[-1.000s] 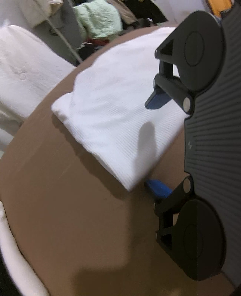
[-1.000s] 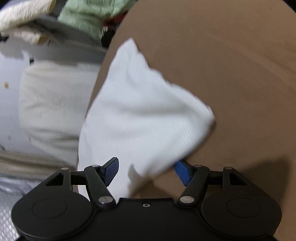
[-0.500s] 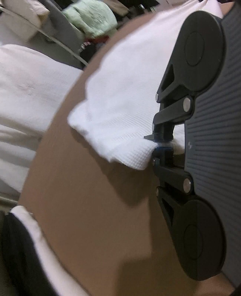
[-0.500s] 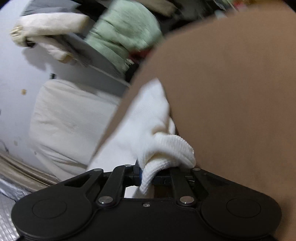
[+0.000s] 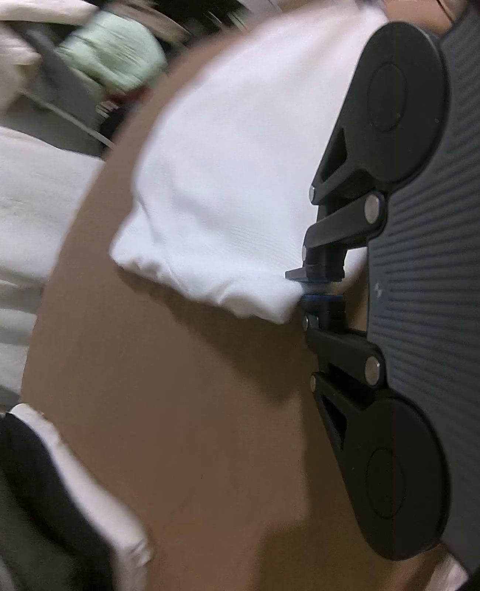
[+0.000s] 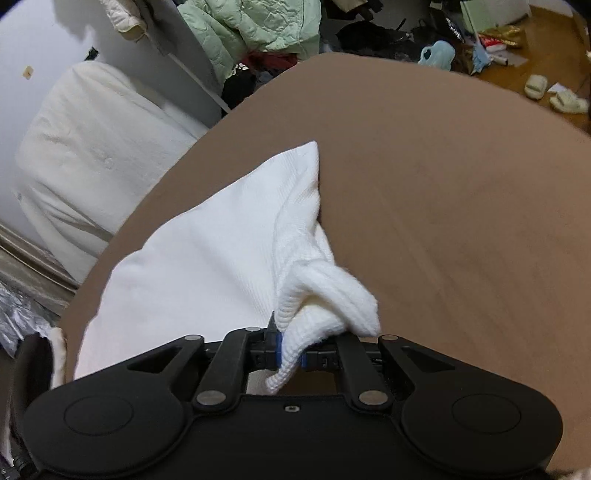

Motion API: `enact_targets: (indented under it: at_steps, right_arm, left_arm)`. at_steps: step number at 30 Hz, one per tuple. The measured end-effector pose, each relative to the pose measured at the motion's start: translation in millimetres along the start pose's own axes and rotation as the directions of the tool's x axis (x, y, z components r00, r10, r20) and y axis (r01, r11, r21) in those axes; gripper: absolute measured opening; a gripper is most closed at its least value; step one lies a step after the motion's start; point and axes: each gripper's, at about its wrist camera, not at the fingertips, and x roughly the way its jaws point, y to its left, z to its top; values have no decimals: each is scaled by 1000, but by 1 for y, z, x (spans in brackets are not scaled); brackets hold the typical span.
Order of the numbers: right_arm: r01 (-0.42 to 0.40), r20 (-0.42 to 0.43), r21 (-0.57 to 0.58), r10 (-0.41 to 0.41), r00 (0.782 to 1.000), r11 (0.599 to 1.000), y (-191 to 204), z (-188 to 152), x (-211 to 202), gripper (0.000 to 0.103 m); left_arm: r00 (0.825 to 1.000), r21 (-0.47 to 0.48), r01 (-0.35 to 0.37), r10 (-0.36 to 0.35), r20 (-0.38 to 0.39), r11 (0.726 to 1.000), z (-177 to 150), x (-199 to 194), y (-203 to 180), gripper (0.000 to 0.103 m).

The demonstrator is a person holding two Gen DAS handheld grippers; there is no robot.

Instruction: Fold clothes

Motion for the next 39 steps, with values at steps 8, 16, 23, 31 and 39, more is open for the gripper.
enact_targets:
  at_steps: [8,16,23,31,39]
  right_arm:
    - [139,154,-120,-120,981,983,11,25,-32,46]
    - [-133,45,-225,147,988,965,12,115,18,60]
    - [0,47,-248,12,999,969,6,132,116,60]
    - [-35,133,-262,72,988,964,9,125,134,50]
    - [70,277,-484,77,958,872,39,121,120,9]
  left_arm:
    - [975,30,-45,37,219,999,27,-43,9,58]
    - [976,139,25,-54,211,990,118,29,-7,59]
    - [982,-29,132,-127,140,991,175,96,-5,58]
    - [968,-32,245,-243,56,969,183,174,-19,57]
    - [966,43,161,-166,200,986,178,152,-34,7]
